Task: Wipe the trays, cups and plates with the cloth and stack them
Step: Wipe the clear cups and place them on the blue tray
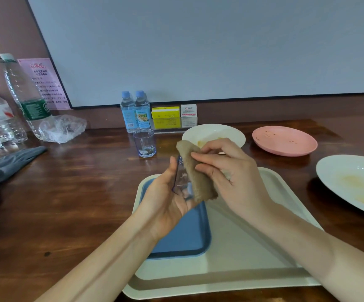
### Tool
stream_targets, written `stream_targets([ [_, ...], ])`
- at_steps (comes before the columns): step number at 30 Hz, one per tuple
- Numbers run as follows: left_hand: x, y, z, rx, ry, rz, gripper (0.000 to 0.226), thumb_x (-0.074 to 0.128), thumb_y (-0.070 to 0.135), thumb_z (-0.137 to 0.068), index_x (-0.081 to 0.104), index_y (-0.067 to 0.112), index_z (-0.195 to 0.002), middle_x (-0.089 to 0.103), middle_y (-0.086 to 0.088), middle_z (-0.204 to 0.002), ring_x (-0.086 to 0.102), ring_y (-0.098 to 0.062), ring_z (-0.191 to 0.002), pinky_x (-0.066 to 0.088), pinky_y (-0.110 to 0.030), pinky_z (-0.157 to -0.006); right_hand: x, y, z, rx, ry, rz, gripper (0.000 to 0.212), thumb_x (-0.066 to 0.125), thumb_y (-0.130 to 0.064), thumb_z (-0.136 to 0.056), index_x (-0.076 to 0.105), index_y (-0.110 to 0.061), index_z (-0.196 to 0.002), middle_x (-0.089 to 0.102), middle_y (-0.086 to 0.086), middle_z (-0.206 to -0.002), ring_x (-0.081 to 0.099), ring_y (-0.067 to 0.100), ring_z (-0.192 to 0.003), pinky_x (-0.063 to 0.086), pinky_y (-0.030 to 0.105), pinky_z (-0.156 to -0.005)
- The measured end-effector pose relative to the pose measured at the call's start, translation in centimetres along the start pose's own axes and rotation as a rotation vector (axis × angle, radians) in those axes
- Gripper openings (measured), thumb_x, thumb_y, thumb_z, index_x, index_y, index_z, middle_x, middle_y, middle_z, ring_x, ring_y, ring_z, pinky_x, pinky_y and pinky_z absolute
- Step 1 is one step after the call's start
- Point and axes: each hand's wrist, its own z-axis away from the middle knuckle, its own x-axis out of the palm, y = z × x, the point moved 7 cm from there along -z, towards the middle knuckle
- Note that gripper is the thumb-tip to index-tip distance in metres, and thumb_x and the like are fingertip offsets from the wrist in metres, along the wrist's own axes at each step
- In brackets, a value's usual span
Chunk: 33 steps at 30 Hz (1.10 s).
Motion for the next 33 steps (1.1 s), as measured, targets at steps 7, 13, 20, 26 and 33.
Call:
stream_targets([
  [7, 0.7, 0.2, 0.6, 0.000, -0.063, -0.056, 0.046, 0.060, 0.051, -0.102, 0.080, 0.015, -0.119, 0.075, -0.008, -0.112, 0.072, -0.021, -0.095, 0.059, -0.040, -0.091, -0.1, 0.3, 0.0, -0.007, -0.024, -0.046, 0.024, 0.072, -0.013, -0.096, 0.080, -0.013, -0.119, 0.066, -0.001, -0.116, 0.066, 0.015, -0.110, 0.051, 0.025, -0.098],
  [13, 0.9, 0.4, 0.8, -0.002, -0.061, -0.070, 0.050, 0.062, 0.058, -0.099, 0.077, 0.018, -0.124, 0.071, -0.008, -0.115, 0.067, -0.021, -0.101, 0.059, -0.033, -0.083, -0.1, 0.6, -0.1, 0.054, 0.009, -0.060, 0.027, 0.071, -0.009, -0.097, 0.079, -0.014, -0.122, 0.067, -0.003, -0.117, 0.066, 0.014, -0.113, 0.052, 0.026, -0.099],
  [20, 0.8, 0.6, 0.6, 0.035, -0.041, -0.066, 0.055, 0.057, 0.055, -0.101, 0.079, 0.012, -0.127, 0.072, -0.013, -0.127, 0.069, -0.025, -0.112, 0.056, -0.046, -0.103, -0.4, -0.2, -0.1, -0.014, 0.020, -0.054, 0.023, 0.074, -0.015, -0.095, 0.081, -0.014, -0.117, 0.067, 0.000, -0.112, 0.066, 0.018, -0.107, 0.053, 0.031, -0.096],
  [26, 0.1, 0.5, 0.4, 0.036, 0.026, -0.034, 0.055, 0.056, 0.047, -0.102, 0.071, 0.008, -0.138, 0.071, -0.019, -0.135, 0.072, -0.031, -0.112, 0.057, -0.048, -0.104, 0.1, -0.4, 0.3, 0.001, -0.011, 0.019, 0.023, 0.074, -0.015, -0.096, 0.081, -0.015, -0.118, 0.066, -0.002, -0.114, 0.064, 0.016, -0.108, 0.052, 0.033, -0.096],
  [33, 1.3, 0.5, 1.1, 0.029, -0.081, -0.124, 0.040, 0.065, 0.052, -0.098, 0.082, 0.020, -0.112, 0.072, -0.006, -0.108, 0.069, -0.019, -0.090, 0.055, -0.037, -0.090, -0.4, 0.3, -0.7, 0.046, 0.024, -0.048, 0.023, 0.076, -0.013, -0.094, 0.082, -0.017, -0.115, 0.067, -0.006, -0.112, 0.066, 0.013, -0.108, 0.051, 0.022, -0.095],
])
